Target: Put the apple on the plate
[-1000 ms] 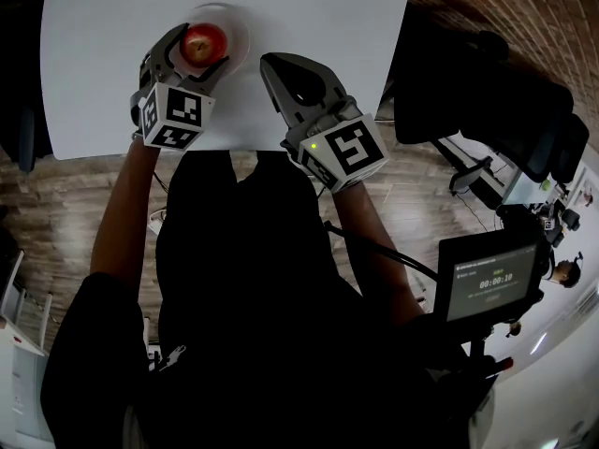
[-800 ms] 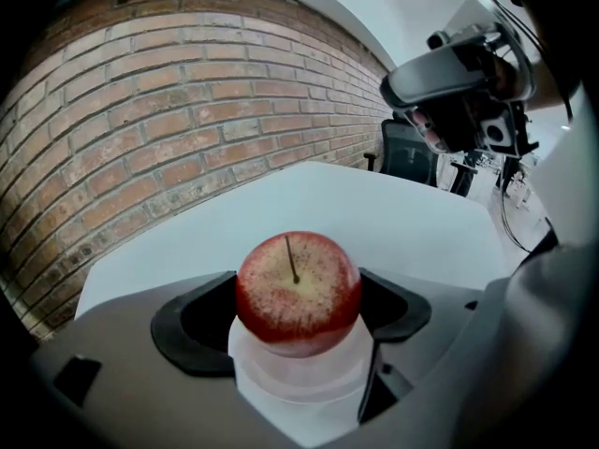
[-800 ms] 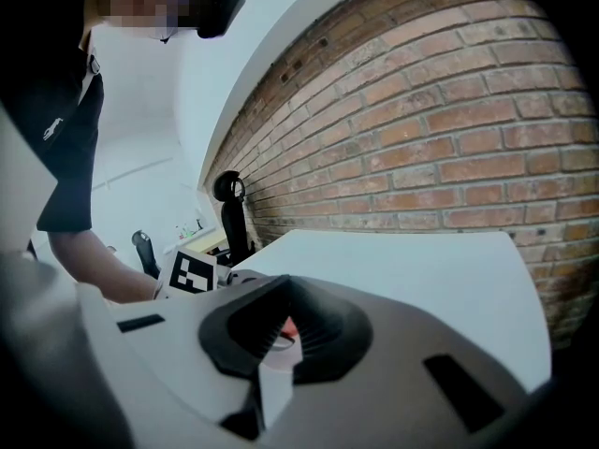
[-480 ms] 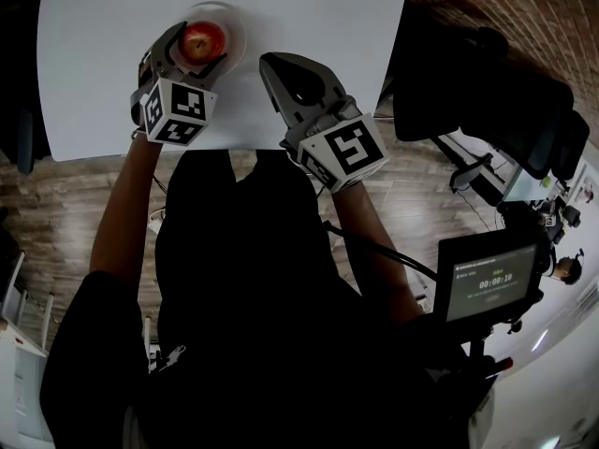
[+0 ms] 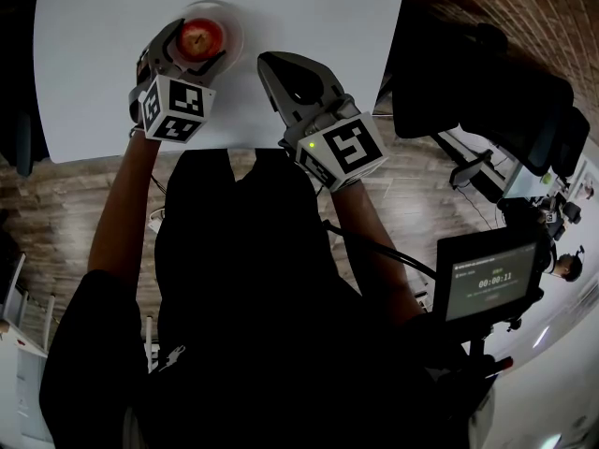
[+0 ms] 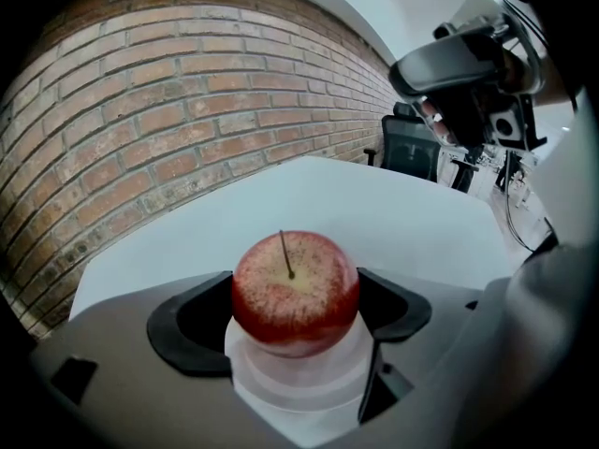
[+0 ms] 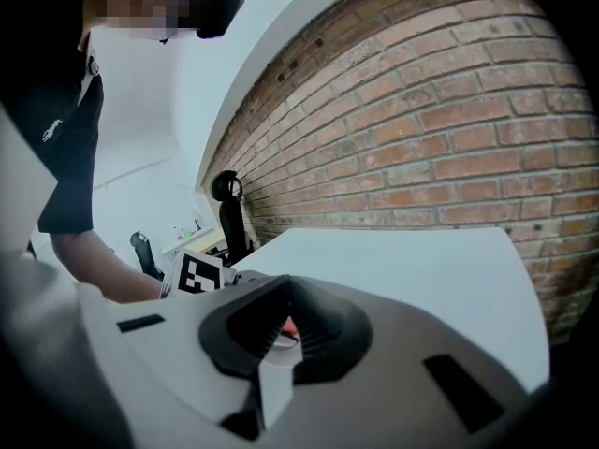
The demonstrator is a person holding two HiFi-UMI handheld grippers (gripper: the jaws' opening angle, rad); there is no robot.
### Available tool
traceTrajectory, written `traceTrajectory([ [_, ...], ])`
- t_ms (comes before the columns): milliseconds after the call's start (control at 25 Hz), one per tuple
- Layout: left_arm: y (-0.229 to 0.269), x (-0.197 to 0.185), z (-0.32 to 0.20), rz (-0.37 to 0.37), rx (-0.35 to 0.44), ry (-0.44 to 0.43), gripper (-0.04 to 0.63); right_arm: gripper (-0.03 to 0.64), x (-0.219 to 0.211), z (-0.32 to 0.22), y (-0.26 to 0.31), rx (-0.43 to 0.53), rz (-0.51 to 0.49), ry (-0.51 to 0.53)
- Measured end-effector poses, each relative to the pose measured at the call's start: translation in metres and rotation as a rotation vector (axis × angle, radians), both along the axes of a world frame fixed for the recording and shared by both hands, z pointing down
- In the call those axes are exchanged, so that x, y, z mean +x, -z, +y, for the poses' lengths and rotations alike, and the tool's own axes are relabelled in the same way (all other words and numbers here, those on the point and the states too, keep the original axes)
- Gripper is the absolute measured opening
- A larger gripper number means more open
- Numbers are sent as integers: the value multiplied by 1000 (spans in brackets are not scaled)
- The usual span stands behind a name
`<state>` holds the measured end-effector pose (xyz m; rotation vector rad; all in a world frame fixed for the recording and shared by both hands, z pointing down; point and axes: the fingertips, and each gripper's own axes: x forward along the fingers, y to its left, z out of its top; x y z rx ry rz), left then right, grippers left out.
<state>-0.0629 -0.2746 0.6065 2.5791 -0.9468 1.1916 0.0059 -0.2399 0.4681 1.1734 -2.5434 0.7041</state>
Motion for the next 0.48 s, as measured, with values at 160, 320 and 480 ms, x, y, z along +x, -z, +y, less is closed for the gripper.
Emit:
traceTrajectory([
  [160, -1, 1, 0, 9, 1, -1, 403, 3, 1, 1, 0, -7, 3, -2],
  [320, 1, 2, 0, 24, 2, 5, 405, 3, 2, 1, -2, -10, 7, 0],
  [480, -1, 4, 0, 32, -10, 7, 430, 3, 2, 1, -1, -6, 6, 1],
])
